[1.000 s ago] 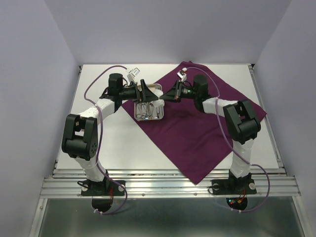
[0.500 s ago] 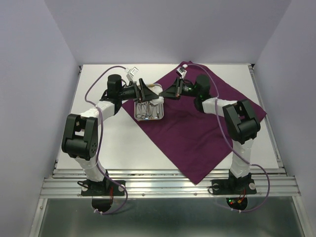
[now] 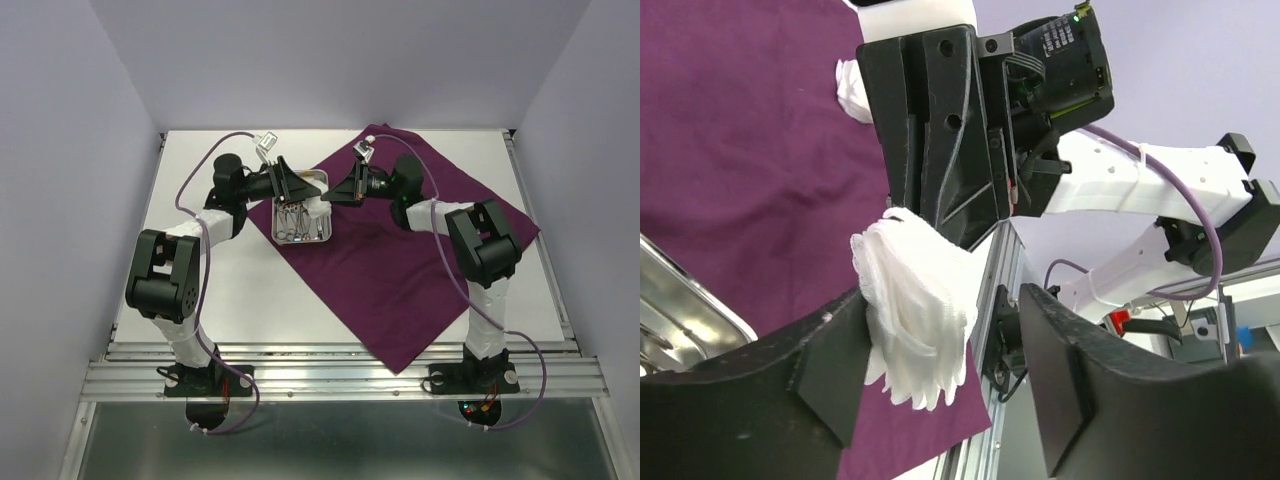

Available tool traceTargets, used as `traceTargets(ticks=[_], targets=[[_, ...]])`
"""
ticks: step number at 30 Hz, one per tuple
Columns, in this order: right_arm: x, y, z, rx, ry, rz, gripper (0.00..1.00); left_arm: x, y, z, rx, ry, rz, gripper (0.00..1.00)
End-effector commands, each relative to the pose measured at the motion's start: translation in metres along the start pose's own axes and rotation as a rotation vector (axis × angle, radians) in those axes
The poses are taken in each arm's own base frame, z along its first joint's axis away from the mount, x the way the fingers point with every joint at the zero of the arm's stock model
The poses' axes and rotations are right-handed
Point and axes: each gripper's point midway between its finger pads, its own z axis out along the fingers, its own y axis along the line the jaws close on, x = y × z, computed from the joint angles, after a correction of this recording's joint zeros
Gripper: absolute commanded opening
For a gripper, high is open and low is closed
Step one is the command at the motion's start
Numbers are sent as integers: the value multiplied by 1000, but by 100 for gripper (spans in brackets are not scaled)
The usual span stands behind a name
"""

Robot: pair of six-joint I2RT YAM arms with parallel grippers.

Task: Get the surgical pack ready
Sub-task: Place the medical item in the container.

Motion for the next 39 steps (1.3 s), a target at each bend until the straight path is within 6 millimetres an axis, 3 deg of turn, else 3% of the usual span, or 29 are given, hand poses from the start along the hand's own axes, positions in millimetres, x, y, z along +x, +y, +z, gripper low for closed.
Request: traceTargets(ticks=[1, 6, 8, 9, 17, 21, 27, 33, 36, 39], targets=[[-2, 16, 4, -56, 11, -89, 1, -2, -14, -4, 63, -2, 45, 67], [-3, 15, 5, -55, 10, -87, 1, -1, -10, -7, 54, -6, 31, 71], [-3, 15, 5, -55, 10, -89, 1, 1, -7, -6, 52, -2, 23, 83], [-3, 15, 5, -55, 10, -89, 1, 1, -5, -6, 50, -1, 17, 98], [-5, 18, 5, -59, 9, -95, 1, 11, 11, -6, 28, 11, -25, 99], [-6, 19, 6, -62, 7, -99, 1, 11, 9, -7, 30, 12, -17, 98], [-7, 18, 6, -59, 3, -95, 1, 11, 6, -7, 40, 15, -9, 68], [-6, 16, 6, -57, 3, -91, 1, 10, 3, -7, 47, 12, -8, 45], [-5, 14, 6, -53, 4, -83, 1, 10, 4, -8, 48, 13, -11, 28], [-4, 12, 5, -47, 2, -81, 2, 9, 5, -10, 47, 11, -15, 0]])
